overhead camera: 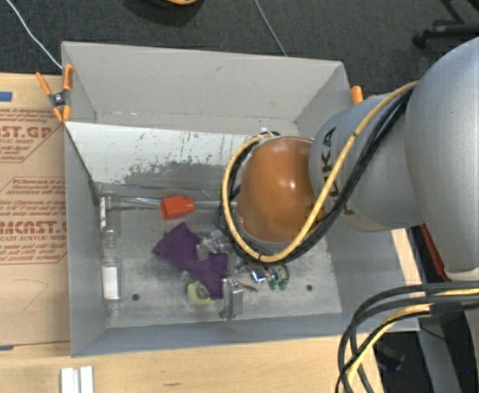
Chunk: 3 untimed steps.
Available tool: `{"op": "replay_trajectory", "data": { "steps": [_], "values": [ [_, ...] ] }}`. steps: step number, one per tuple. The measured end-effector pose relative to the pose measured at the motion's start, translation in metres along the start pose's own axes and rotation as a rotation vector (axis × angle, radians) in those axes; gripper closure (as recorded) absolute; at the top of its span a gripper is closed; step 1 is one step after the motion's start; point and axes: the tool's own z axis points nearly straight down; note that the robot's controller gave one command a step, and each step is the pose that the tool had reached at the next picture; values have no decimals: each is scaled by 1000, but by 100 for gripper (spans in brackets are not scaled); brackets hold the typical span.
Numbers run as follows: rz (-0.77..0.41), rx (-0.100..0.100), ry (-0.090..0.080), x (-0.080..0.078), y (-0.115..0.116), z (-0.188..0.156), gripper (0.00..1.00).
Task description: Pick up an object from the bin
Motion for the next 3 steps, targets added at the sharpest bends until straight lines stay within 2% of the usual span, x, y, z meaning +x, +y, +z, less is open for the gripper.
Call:
{"op": "replay_trajectory", "data": {
  "steps": [1,2,3],
  "values": [
    [382,1,10,2,-48,43,100],
    [382,1,10,2,-48,43,100],
    [352,0,9,-16,-44,-63,100]
  ]
}}
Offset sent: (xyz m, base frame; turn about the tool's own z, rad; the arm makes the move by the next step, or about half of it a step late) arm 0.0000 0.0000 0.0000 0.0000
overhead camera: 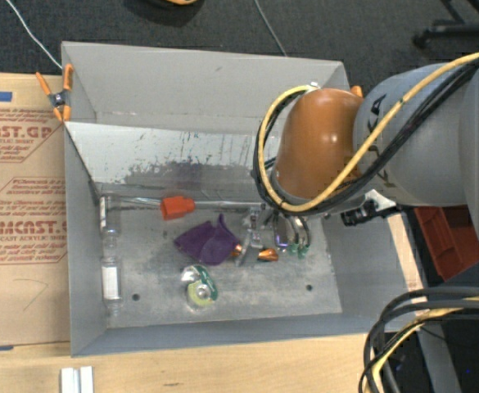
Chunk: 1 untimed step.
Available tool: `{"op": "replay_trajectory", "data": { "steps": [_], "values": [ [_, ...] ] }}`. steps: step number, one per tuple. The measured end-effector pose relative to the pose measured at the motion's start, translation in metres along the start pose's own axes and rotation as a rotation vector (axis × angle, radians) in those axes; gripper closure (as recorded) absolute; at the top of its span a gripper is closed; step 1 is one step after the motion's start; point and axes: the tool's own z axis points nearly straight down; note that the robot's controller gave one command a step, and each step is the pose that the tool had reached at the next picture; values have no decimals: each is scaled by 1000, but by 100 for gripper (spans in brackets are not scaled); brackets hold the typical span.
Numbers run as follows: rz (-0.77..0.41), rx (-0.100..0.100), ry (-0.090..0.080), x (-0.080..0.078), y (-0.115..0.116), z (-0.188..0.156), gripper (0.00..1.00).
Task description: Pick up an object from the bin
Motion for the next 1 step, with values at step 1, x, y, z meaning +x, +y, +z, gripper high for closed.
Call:
{"op": "replay_trajectory", "data": {
  "steps": [1],
  "values": [
    [37,1,3,-5,-5,-93,100]
  ]
}}
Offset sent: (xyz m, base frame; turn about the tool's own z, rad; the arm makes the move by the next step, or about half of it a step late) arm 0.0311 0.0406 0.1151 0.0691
